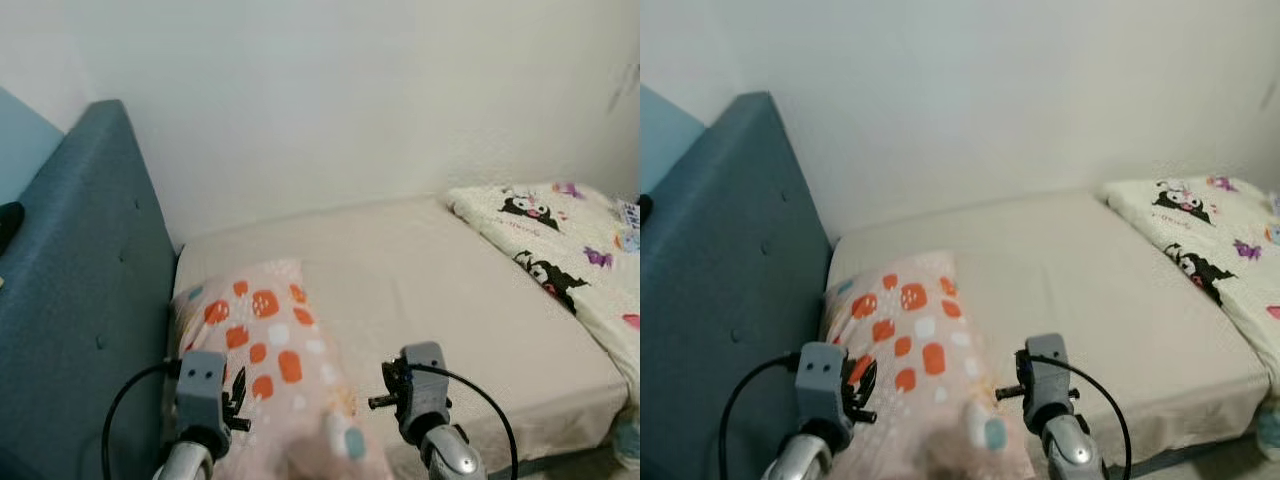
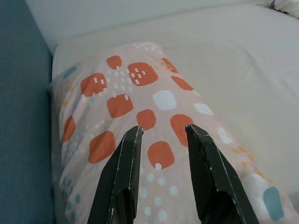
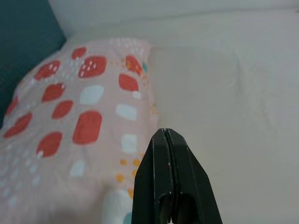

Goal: Clean up the room

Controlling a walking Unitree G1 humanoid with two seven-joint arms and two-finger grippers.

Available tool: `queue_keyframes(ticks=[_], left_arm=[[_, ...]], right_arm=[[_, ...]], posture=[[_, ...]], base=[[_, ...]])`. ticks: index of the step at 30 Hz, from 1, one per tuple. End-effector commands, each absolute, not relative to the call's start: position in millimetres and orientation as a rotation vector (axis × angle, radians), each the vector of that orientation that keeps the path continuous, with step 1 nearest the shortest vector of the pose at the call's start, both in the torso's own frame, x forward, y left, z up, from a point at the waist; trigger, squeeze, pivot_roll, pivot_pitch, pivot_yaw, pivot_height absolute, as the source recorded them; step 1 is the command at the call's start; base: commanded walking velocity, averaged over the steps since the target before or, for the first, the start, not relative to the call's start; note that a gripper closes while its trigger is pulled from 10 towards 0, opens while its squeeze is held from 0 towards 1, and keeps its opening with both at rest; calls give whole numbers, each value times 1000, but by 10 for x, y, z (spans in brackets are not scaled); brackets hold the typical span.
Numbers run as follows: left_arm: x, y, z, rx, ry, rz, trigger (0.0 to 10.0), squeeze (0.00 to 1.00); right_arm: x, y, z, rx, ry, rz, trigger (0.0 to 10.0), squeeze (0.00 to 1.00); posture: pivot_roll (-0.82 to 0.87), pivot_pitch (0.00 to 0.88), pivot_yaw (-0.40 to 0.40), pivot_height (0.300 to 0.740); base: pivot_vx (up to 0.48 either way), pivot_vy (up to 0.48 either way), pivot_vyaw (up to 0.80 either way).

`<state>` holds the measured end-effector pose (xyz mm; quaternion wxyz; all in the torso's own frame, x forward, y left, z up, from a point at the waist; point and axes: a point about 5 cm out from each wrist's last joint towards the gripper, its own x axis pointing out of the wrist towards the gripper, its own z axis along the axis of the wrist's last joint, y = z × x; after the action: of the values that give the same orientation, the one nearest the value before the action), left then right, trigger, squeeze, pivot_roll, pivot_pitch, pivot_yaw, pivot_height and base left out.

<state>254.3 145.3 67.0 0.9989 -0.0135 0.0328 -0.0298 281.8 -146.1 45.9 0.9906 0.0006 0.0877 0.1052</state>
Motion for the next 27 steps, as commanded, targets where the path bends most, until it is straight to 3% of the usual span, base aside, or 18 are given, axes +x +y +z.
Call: queue_keyframes(ticks=[1,12,18,27], left_arm=[[2531,1463,651,-22,86,-54,10000,0],[2543,1428,680,30,83,-93,10000,0],[2531,1397,677,54,85,-100,10000,0],[2573,1412,708,28,93,-80,10000,0]], right_arm=[[2782,-1446,401,27,204,215,10000,0],[2785,-1426,411,-12,197,233,10000,0],[2783,-1451,409,-2,192,213,10000,0],[2809,-1483,434,-3,183,191,10000,0]], posture=[[-21,69,-11,740],[-18,76,-4,740],[-19,87,-2,740],[-16,99,-3,740]], base=[[0,0,0],[0,0,0],[0,-421,533],[0,0,0]])
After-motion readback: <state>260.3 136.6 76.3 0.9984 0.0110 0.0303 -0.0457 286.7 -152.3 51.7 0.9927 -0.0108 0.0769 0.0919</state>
